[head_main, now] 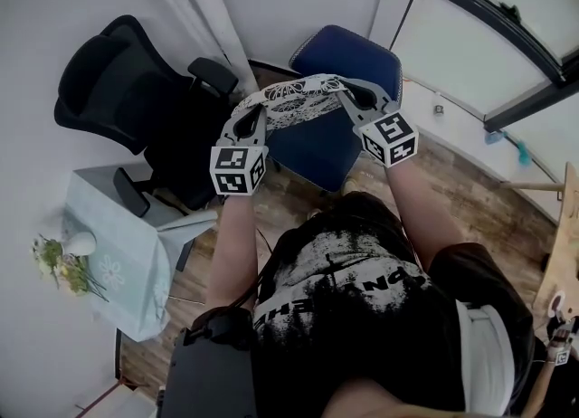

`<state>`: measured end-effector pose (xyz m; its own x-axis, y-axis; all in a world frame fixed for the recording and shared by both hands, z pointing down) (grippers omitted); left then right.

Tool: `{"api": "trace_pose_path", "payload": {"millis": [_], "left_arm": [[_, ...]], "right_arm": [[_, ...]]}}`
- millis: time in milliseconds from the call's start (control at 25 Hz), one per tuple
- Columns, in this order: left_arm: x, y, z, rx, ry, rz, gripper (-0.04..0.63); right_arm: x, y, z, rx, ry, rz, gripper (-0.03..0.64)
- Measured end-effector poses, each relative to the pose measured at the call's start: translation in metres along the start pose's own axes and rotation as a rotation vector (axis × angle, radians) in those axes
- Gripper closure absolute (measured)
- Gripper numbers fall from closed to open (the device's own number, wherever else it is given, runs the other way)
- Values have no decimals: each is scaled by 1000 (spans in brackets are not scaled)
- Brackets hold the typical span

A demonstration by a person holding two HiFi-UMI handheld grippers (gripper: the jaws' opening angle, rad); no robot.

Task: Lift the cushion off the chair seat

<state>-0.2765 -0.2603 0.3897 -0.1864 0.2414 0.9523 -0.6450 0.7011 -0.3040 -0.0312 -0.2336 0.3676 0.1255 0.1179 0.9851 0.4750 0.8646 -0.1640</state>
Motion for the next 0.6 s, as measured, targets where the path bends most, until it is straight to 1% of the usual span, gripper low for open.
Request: {"api": "trace_pose_path", "payload": {"millis": [200, 360, 600], "left_arm": [[-2, 0, 2, -4, -10, -3, 583], [-2, -2, 2, -8, -33, 3, 583], [-1, -3, 1, -7, -27, -2, 583]], "right_arm": [[1, 0, 2, 7, 6, -6, 586], [0, -1, 2, 19, 5, -9, 588], [0, 0, 1, 26, 16, -3, 589]]}}
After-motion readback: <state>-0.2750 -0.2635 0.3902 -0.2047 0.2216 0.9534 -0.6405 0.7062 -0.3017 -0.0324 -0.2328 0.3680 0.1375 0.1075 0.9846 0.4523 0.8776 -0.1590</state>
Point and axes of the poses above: the fingertips, and each gripper's own axes: y backward along the fingers, z to its left, x out of its underside, the point moved 7 cm from there along y, backward along the fingers, and after that the axes turned 1 degree about z, right-handed, at the moved point
